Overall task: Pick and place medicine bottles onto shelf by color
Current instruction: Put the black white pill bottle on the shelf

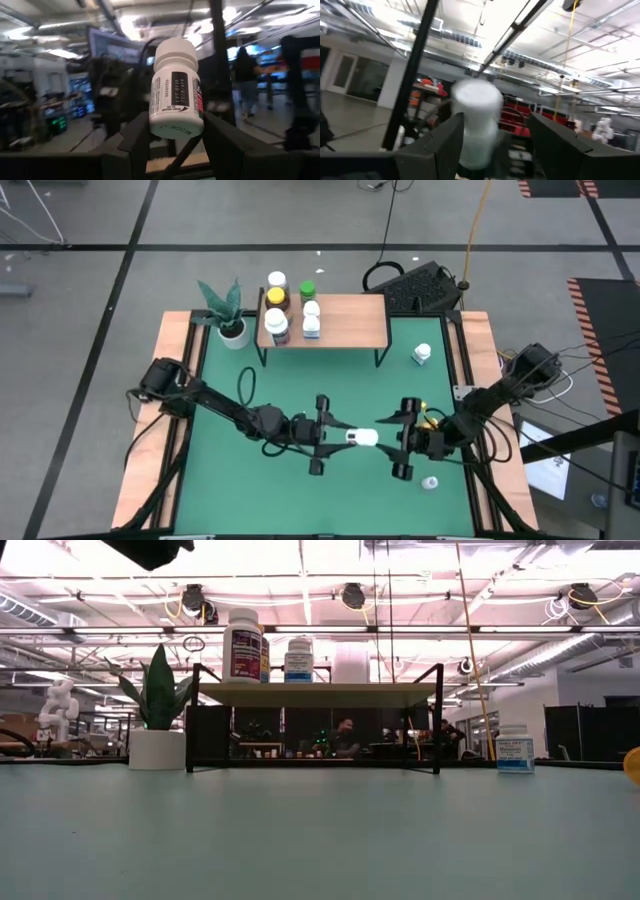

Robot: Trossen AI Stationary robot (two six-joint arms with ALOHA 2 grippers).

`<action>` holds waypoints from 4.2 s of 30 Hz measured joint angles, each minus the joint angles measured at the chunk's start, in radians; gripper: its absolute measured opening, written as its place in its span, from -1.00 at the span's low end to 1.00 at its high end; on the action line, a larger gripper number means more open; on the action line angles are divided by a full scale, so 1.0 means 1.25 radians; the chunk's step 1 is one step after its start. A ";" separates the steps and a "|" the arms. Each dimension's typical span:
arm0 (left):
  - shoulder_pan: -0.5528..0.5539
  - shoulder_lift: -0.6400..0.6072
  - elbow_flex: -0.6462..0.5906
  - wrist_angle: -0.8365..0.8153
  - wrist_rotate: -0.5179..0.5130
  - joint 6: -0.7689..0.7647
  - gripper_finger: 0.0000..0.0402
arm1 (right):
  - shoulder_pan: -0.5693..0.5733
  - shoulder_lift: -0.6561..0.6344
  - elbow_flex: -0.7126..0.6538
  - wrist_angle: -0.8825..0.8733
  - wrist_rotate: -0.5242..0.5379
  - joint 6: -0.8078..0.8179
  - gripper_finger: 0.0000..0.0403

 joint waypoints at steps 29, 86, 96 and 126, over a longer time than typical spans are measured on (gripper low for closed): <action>0.013 0.003 -0.004 -0.047 -0.006 -0.008 -0.20 | -0.086 -0.008 0.002 -0.084 -0.249 0.198 0.33; 0.135 0.015 -0.005 -0.830 -0.208 -0.231 0.40 | -0.433 -0.234 0.083 -0.848 -0.403 0.557 -0.27; 0.176 0.112 -0.006 -0.789 -0.175 -0.225 0.37 | -0.521 -0.234 0.305 -1.185 -0.458 0.462 -0.26; 0.151 0.125 -0.006 -0.683 -0.136 -0.255 0.28 | -1.026 0.212 0.603 -1.161 -0.754 0.395 -0.23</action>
